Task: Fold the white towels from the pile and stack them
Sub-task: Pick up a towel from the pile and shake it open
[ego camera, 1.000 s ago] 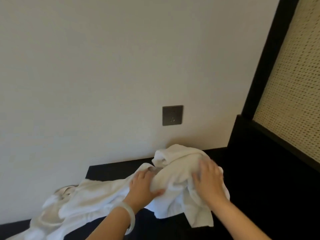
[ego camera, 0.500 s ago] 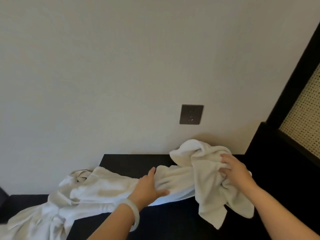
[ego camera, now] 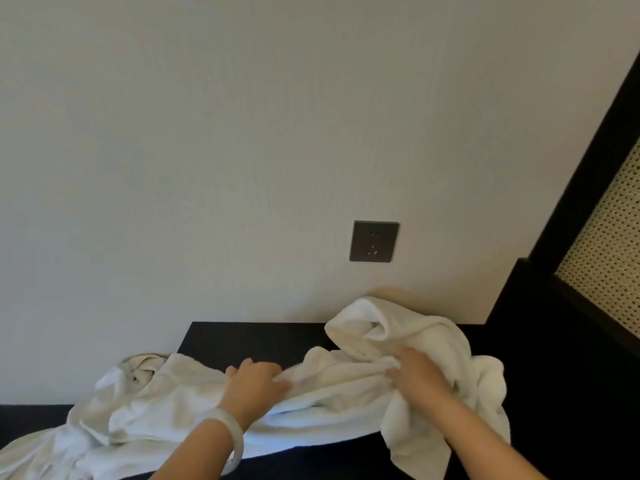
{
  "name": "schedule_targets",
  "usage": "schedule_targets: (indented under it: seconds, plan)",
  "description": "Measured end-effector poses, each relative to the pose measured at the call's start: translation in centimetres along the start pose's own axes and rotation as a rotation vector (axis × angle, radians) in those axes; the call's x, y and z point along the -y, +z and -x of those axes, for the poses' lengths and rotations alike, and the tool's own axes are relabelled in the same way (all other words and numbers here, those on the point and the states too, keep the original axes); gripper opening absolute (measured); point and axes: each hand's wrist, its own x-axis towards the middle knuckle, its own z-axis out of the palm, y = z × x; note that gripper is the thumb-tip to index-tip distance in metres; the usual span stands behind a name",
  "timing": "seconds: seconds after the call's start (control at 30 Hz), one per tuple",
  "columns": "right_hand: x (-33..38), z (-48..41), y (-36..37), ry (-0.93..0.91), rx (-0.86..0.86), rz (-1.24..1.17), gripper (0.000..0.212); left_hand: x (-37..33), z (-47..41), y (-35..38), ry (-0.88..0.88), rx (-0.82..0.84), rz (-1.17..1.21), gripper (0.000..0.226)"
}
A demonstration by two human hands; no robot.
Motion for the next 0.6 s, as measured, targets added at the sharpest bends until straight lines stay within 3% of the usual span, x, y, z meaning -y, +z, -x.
schedule_targets:
  seconds: [0.07,0.17,0.23,0.3,0.37,0.4,0.5,0.53,0.6]
  plan:
    - [-1.7,-0.8,-3.9,-0.001,-0.005,-0.443,0.011,-0.5,-0.7,-2.5,-0.016,-0.159,0.331,0.030]
    - [-3.3,-0.9,-10.9,-0.007,-0.193,-1.145,0.010,-3.3,-1.2,-9.2,0.109,-0.492,0.589,0.035]
    - [-4.7,-0.7,-14.6,-0.080,-0.299,-1.384,0.011,-6.1,-0.6,-13.7,0.292,-0.618,0.694,0.037]
    - [-6.2,0.1,-16.5,-0.117,-0.344,-1.467,0.013,-8.4,0.2,-16.9,0.452,-0.700,0.779,0.039]
    - [-8.3,0.5,-16.3,-0.005,-0.358,-1.391,0.013,-9.5,0.8,-17.9,0.508,-0.734,0.797,0.038]
    - [-9.7,0.7,-15.4,0.123,-0.348,-1.235,0.012,-9.4,0.9,-17.5,0.490,-0.734,0.735,0.039]
    - [-13.1,0.8,-11.8,0.458,-0.130,-0.295,0.017,-6.7,0.5,-13.8,0.321,-0.638,0.440,0.036]
    - [-13.1,1.1,-10.8,0.497,-0.083,-0.023,0.023,-5.4,0.5,-12.0,0.260,-0.591,0.386,0.034]
    - [-11.6,1.3,-8.9,0.395,-0.185,0.116,0.025,-3.0,1.2,-8.3,0.173,-0.509,0.347,0.027]
